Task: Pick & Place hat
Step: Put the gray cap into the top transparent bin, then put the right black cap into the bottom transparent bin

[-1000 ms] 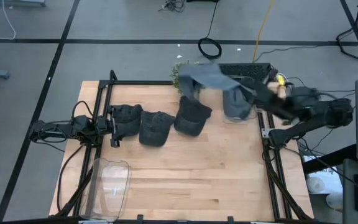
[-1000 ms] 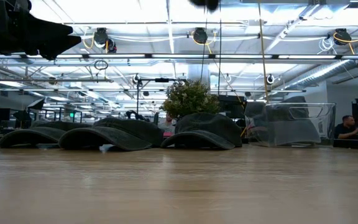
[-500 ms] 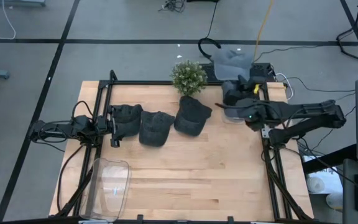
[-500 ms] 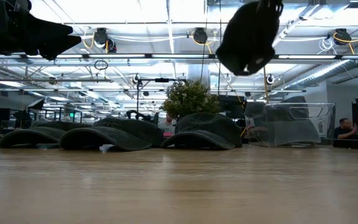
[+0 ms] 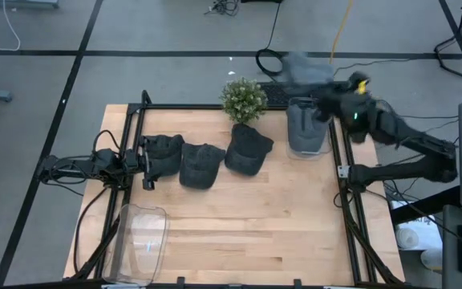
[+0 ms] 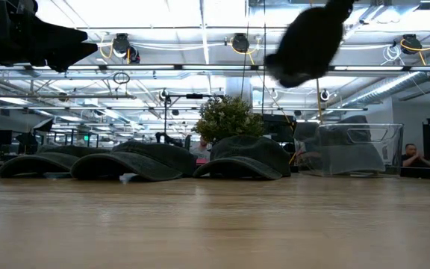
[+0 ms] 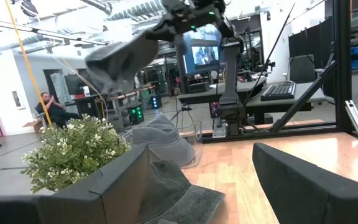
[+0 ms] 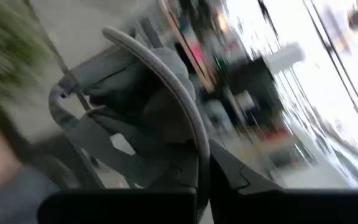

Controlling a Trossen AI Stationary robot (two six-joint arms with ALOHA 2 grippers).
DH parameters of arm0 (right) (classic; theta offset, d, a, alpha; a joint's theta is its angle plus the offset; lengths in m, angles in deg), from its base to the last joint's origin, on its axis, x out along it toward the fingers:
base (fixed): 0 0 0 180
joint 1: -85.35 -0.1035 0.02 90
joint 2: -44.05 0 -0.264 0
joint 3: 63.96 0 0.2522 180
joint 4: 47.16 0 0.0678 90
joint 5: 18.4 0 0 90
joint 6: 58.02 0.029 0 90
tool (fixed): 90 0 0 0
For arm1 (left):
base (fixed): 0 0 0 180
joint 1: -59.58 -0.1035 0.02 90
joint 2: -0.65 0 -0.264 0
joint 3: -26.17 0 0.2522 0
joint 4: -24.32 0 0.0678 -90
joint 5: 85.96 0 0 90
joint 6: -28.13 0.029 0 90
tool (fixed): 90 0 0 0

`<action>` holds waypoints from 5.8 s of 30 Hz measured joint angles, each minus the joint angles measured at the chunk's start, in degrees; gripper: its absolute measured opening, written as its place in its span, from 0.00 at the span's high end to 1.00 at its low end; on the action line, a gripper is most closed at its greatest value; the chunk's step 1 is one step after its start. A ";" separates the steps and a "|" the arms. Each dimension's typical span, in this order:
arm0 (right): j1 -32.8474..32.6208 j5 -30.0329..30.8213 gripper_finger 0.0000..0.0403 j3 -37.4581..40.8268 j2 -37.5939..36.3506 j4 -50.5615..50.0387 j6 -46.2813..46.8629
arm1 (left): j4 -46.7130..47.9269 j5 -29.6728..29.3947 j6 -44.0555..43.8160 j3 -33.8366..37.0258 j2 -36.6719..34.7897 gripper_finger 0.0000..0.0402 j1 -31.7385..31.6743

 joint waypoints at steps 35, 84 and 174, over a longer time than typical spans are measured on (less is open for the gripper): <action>25.59 -46.28 1.00 -10.56 -11.31 -36.31 16.62 | -0.02 0.00 0.02 0.00 0.02 0.27 0.00; 13.04 -33.92 0.53 22.11 -11.27 -24.76 18.91 | 0.00 -0.01 0.01 0.00 0.02 0.27 0.00; -0.05 -74.34 1.00 36.36 -20.41 22.19 47.74 | 0.00 -0.01 0.00 0.00 0.02 0.27 0.00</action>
